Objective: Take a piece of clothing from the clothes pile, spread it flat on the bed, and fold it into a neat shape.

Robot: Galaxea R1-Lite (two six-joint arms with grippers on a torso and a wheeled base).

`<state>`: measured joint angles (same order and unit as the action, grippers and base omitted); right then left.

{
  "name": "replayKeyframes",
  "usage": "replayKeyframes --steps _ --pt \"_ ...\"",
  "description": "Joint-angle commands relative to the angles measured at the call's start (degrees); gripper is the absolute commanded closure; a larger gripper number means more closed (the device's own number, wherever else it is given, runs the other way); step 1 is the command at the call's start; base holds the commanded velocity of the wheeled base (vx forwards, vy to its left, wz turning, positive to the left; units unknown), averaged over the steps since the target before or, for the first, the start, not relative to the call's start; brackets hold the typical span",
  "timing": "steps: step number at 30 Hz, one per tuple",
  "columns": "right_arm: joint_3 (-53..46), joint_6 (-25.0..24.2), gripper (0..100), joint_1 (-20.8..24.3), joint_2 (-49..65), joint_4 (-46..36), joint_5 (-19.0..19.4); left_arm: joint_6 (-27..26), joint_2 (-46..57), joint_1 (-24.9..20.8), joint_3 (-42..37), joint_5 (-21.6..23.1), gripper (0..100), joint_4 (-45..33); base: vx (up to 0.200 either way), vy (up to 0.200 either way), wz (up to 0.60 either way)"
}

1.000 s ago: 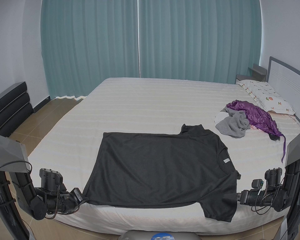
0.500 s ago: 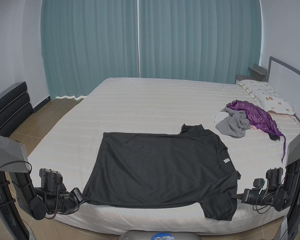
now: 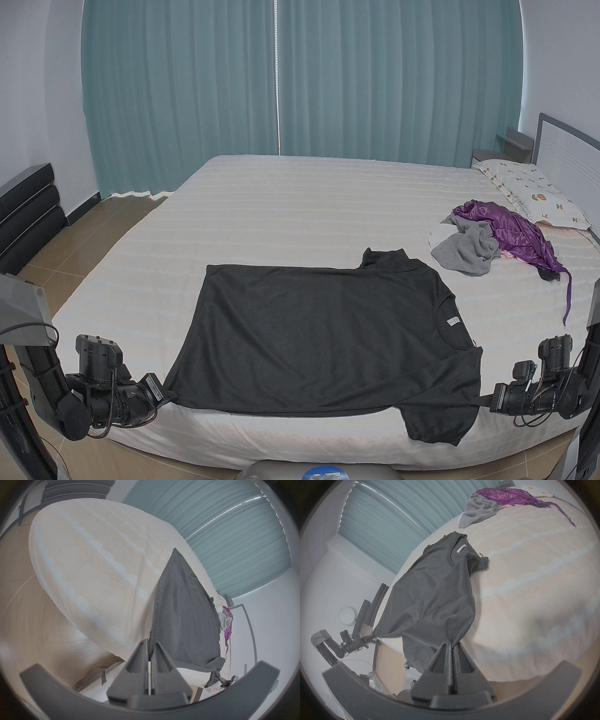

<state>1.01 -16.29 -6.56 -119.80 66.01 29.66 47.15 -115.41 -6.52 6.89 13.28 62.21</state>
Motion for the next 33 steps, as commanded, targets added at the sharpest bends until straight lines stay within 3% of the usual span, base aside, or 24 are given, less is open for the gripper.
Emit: replayKeyframes --steps 1,8,9,18,27,33 --pt "-1.0 4.2 100 -3.1 6.2 -5.4 0.6 -0.6 2.4 0.0 -0.7 -0.4 100 0.0 0.0 0.0 0.0" --pt "-1.0 7.9 100 -5.7 10.5 -13.5 2.9 -1.1 4.1 0.0 -1.4 -0.4 100 -0.4 0.0 0.0 0.0" --pt "-1.0 8.8 100 -6.7 12.5 -16.9 5.3 -3.5 4.1 -0.4 -2.8 -0.5 100 -0.4 0.0 0.0 0.0" --pt "-1.0 15.2 100 -10.8 15.9 -26.6 6.3 -5.1 4.4 -0.6 -4.6 -1.8 100 -0.5 0.0 0.0 0.0" --pt "-1.0 17.0 100 -12.7 20.4 -33.4 7.8 -6.9 5.3 -0.5 -6.9 -2.1 100 -1.6 0.0 0.0 0.0" --pt "-1.0 17.4 100 -12.8 22.4 -36.4 7.7 -7.9 9.4 -0.9 -6.8 -2.1 100 -7.1 0.0 0.0 0.0"
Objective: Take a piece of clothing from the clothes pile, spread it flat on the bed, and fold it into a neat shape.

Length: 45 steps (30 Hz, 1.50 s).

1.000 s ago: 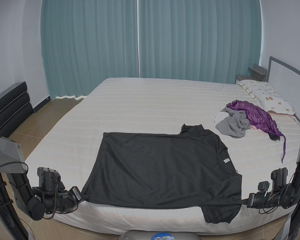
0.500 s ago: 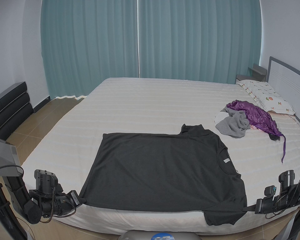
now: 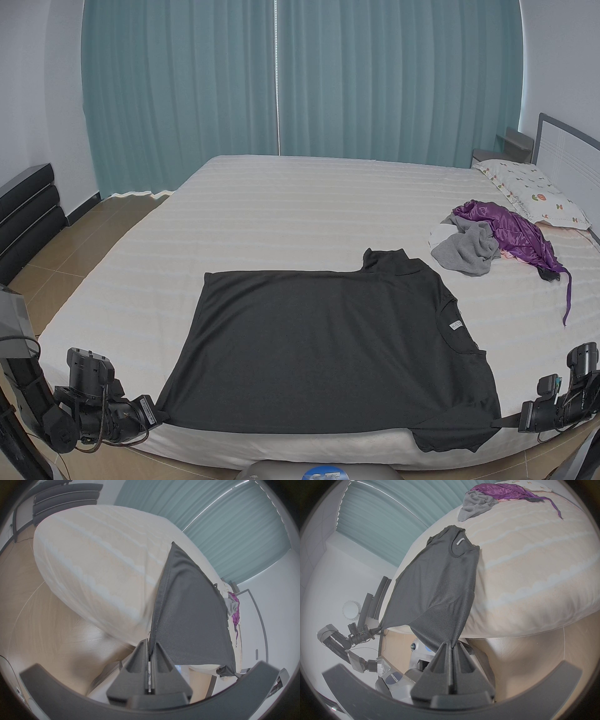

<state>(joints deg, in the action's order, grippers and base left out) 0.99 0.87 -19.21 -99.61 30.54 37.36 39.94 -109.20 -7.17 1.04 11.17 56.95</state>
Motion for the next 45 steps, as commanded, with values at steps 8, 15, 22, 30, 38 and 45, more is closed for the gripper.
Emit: replayKeyframes --steps 8,15,22,30,38,45 --pt "-1.0 1.1 100 -0.5 3.9 -4.7 -0.5 -1.4 5.9 -1.9 -1.0 -1.1 100 -6.9 0.0 0.0 0.0" --pt "-1.0 1.6 100 -2.1 9.3 -9.2 -0.4 -1.8 5.9 -3.9 -1.0 -4.2 100 -11.2 0.0 0.0 0.0" --pt "-1.0 1.6 100 -2.6 14.7 -15.0 -0.5 -1.8 8.8 -4.5 -1.0 -4.3 100 -13.2 0.0 0.0 0.0" --pt "-1.0 1.5 100 -2.7 24.1 -21.7 -0.5 -1.8 12.4 -5.6 -1.0 -4.5 100 -19.1 0.0 0.0 0.0" --pt "-0.8 1.2 100 -2.6 26.2 -22.4 -0.5 -1.9 17.2 -6.0 -0.7 -5.5 100 -22.1 0.0 0.0 0.0" --pt "4.5 0.6 100 -2.2 24.4 -22.8 -0.6 -2.2 16.8 -5.1 6.9 -6.5 100 -22.9 0.0 0.0 0.0"
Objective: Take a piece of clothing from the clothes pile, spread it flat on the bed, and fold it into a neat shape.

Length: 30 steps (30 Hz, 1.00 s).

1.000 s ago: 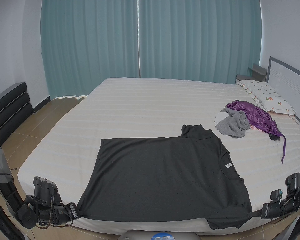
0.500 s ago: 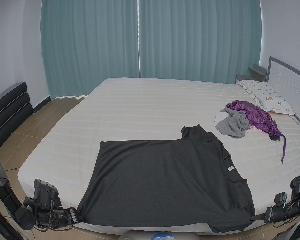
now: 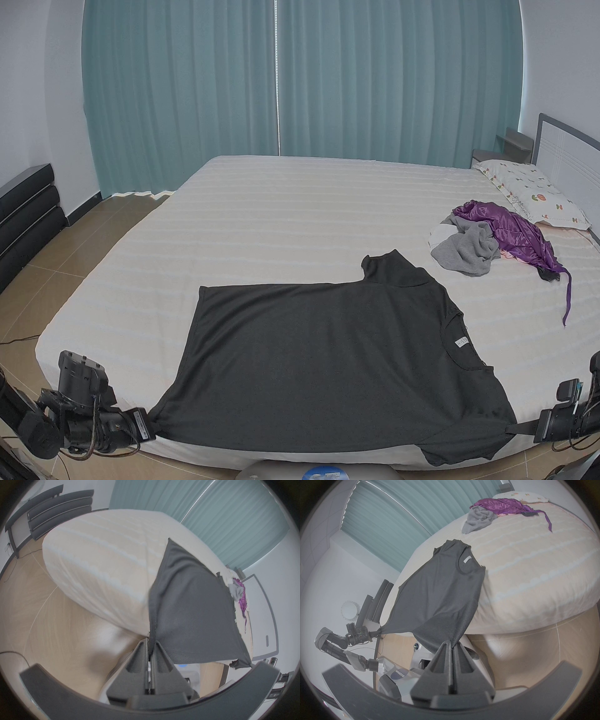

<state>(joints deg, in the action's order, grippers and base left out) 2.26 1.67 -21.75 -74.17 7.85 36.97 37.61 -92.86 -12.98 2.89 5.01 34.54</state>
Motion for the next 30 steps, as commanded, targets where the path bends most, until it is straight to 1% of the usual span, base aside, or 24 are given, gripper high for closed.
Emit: replayKeyframes --steps 1,2,6,9,10,12,18,24,30 --pt "3.2 -0.2 100 0.3 -1.1 -0.1 -0.2 0.1 0.5 0.7 5.0 -0.4 100 -0.4 0.0 0.0 0.0" --pt "4.6 -0.2 100 0.7 -1.9 -0.1 -0.1 0.2 0.3 1.0 7.7 -0.4 100 -1.1 0.0 0.0 0.0" --pt "8.9 -1.1 100 2.1 -5.7 0.1 0.4 0.4 -0.2 1.6 13.4 -0.5 100 -4.0 0.0 0.0 0.0" --pt "11.6 -1.9 100 3.7 -8.7 0.2 0.3 0.5 -1.7 2.2 16.7 -0.8 100 -5.4 0.0 0.0 0.0" --pt "11.6 -1.9 100 3.7 -8.7 0.2 0.3 0.5 -1.7 2.2 16.7 -0.8 100 -5.4 0.0 0.0 0.0" --pt "15.1 -3.7 100 4.9 -11.3 0.2 -0.1 0.4 -3.6 3.0 19.7 -0.9 100 -6.3 0.0 0.0 0.0" --pt "20.7 -7.6 100 7.6 -15.0 0.2 -0.3 0.6 -6.2 3.2 23.0 -1.2 100 -7.9 0.0 0.0 0.0" --pt "23.8 -8.2 100 7.9 -17.8 0.3 -0.3 2.0 -6.4 3.3 24.7 -1.6 100 -8.0 0.0 0.0 0.0" --pt "23.3 -8.2 100 7.8 -19.3 0.3 -0.2 2.1 -7.6 3.2 24.3 -1.5 100 -7.9 0.0 0.0 0.0"
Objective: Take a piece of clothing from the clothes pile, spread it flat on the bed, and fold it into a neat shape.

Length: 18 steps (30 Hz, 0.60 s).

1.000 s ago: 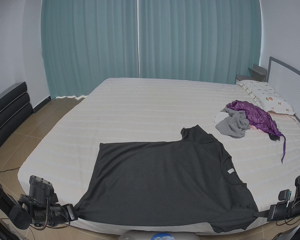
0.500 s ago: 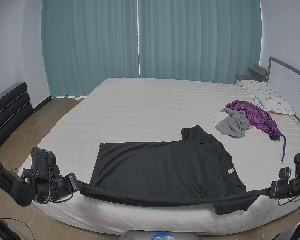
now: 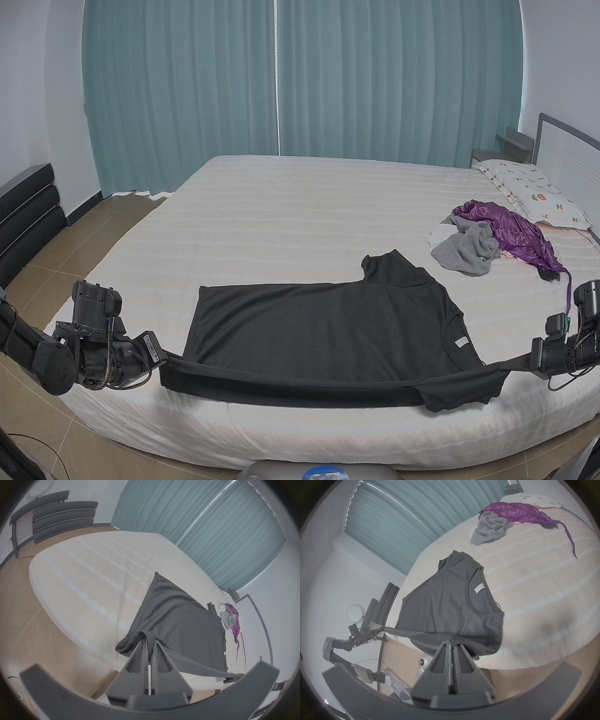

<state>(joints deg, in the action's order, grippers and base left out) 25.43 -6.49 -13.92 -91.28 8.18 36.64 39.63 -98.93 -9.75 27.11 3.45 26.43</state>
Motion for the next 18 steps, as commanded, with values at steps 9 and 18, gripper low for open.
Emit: replayKeyframes --steps 9,18 --pt "2.2 -0.2 100 0.2 -6.3 2.6 0.0 1.1 -6.5 0.7 2.4 0.1 100 0.6 0.0 0.0 0.0" --pt "7.2 -3.2 100 2.8 -11.0 3.0 -0.1 1.8 -12.3 1.6 7.3 0.3 100 0.6 0.0 0.0 0.0"
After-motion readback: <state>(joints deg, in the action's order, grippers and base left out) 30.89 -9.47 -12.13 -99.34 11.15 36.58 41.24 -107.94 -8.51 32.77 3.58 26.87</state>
